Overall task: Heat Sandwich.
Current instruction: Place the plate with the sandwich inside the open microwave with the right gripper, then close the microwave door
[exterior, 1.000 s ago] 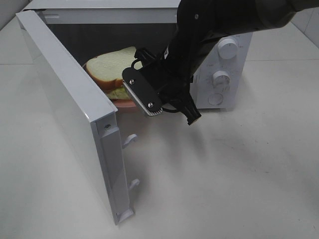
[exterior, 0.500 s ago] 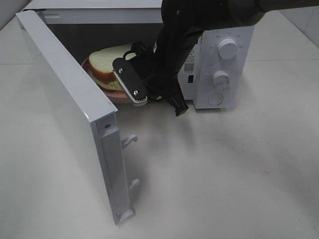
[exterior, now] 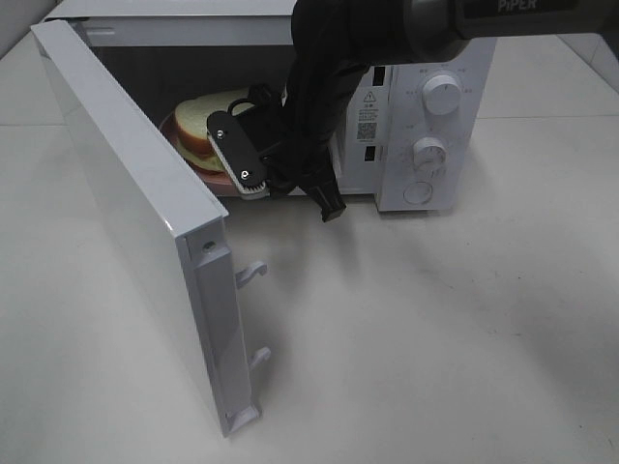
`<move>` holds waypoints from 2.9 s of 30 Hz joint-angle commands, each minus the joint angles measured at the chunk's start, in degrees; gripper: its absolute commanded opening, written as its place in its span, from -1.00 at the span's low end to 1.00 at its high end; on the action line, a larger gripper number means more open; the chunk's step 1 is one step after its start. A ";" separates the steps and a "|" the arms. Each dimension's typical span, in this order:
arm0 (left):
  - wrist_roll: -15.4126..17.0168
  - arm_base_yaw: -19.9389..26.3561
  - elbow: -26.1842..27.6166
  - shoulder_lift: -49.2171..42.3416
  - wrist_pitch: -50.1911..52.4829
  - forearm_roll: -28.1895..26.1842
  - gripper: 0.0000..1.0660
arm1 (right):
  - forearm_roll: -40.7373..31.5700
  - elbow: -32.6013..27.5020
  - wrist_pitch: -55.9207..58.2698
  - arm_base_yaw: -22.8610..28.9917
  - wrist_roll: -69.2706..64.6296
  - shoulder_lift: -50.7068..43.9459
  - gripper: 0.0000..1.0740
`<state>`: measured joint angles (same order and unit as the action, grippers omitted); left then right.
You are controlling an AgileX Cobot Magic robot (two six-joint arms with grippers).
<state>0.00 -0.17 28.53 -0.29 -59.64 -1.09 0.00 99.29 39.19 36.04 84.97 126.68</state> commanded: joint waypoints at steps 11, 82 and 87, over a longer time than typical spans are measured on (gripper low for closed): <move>0.29 0.06 -0.11 -1.20 0.34 0.00 0.87 | 0.80 8.19 -0.63 -0.06 -3.72 4.87 -0.98; 0.29 0.06 -0.11 -1.20 0.34 0.00 0.87 | 5.27 2.81 -4.24 -0.11 -22.80 0.17 0.42; 0.29 0.06 -0.11 -1.20 0.34 0.00 0.87 | 6.76 -1.83 -5.39 -0.11 -23.43 -2.98 0.42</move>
<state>0.00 -0.17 28.53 -0.29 -59.64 -1.09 5.73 99.92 35.07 36.04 62.62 125.99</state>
